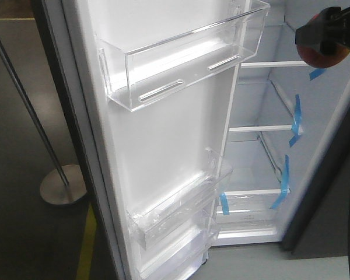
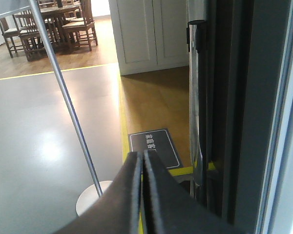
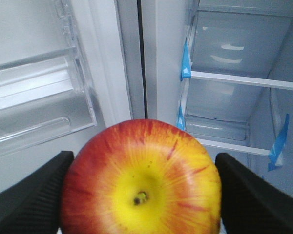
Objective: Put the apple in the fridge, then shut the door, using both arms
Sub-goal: 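Move the right gripper to the upper door bin and lower the apple in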
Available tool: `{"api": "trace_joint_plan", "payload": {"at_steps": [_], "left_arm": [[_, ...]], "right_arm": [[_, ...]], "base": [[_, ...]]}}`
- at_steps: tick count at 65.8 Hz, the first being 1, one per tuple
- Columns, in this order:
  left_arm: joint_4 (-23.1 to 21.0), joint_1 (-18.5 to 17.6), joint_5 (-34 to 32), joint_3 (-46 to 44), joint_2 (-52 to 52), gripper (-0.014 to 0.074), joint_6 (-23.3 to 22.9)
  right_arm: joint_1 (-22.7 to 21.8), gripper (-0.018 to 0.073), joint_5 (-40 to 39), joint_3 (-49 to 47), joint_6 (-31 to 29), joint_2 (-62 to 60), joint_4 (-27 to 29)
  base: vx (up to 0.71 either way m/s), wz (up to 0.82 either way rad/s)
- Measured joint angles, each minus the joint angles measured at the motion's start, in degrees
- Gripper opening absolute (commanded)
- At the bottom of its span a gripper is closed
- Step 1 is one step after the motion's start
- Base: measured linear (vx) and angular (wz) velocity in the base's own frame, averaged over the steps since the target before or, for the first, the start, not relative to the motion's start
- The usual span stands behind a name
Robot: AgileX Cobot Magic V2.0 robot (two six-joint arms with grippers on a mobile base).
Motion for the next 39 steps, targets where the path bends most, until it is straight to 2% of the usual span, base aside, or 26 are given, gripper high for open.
{"api": "trace_joint_plan", "payload": {"at_steps": [6,12,24,27,32,39], "left_arm": [[0.00,0.00,0.00,0.00,0.00,-0.0006,0.00],[0.00,0.00,0.00,0.00,0.00,-0.0006,0.00],[0.00,0.00,0.00,0.00,0.00,-0.0006,0.00],[0.00,0.00,0.00,0.00,0.00,-0.0006,0.00],[0.00,0.00,0.00,0.00,0.00,-0.0006,0.00],[0.00,0.00,0.00,0.00,0.00,-0.0006,0.00]], "right_arm": [[0.00,0.0172,-1.83,-0.27,-1.52,-0.61,5.04],[0.00,0.0172,-2.57,-2.78,-7.30,-0.69,12.48],[0.00,0.0176,-0.30,-13.00,-26.85,3.64,38.37],[0.00,0.0176,1.43,-15.12,-30.87,5.58,42.71],[0.00,0.0179,4.32,-18.66,-34.68,9.68,47.89],[0.02,0.0183,8.36,-22.72,-36.32,15.55,49.91]], "base": [[0.00,0.00],[0.00,0.00],[0.00,0.00],[0.00,0.00],[0.00,0.00],[0.00,0.00]]}}
